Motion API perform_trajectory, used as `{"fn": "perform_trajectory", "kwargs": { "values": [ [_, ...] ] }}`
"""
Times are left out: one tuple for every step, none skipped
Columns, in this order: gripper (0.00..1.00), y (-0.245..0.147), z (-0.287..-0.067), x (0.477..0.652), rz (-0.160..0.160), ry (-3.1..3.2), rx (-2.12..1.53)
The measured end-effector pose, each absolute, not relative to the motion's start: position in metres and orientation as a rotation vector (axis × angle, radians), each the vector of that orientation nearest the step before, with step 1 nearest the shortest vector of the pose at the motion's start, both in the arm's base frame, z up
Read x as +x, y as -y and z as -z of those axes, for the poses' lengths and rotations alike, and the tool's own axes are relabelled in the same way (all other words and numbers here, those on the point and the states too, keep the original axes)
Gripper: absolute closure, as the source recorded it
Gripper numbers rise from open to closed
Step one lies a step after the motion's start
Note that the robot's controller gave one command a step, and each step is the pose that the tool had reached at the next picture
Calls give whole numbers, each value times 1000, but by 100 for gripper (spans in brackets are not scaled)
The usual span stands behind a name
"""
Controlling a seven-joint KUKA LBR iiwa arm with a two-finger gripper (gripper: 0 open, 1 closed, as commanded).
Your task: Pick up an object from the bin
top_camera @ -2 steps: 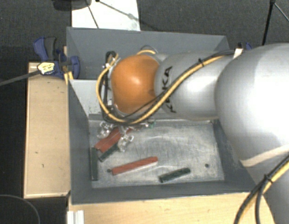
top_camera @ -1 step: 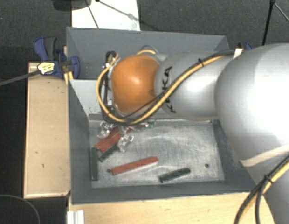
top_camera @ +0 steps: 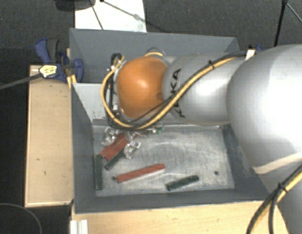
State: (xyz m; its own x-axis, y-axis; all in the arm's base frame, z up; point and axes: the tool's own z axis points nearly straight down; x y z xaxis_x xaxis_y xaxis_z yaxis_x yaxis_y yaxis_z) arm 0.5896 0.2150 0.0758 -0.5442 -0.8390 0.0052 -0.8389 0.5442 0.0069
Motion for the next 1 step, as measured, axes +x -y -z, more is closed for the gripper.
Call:
{"fn": "perform_trajectory", "kwargs": {
  "values": [
    [100, -215, -93, 589, 4, 2755, 1495]
  ]
}}
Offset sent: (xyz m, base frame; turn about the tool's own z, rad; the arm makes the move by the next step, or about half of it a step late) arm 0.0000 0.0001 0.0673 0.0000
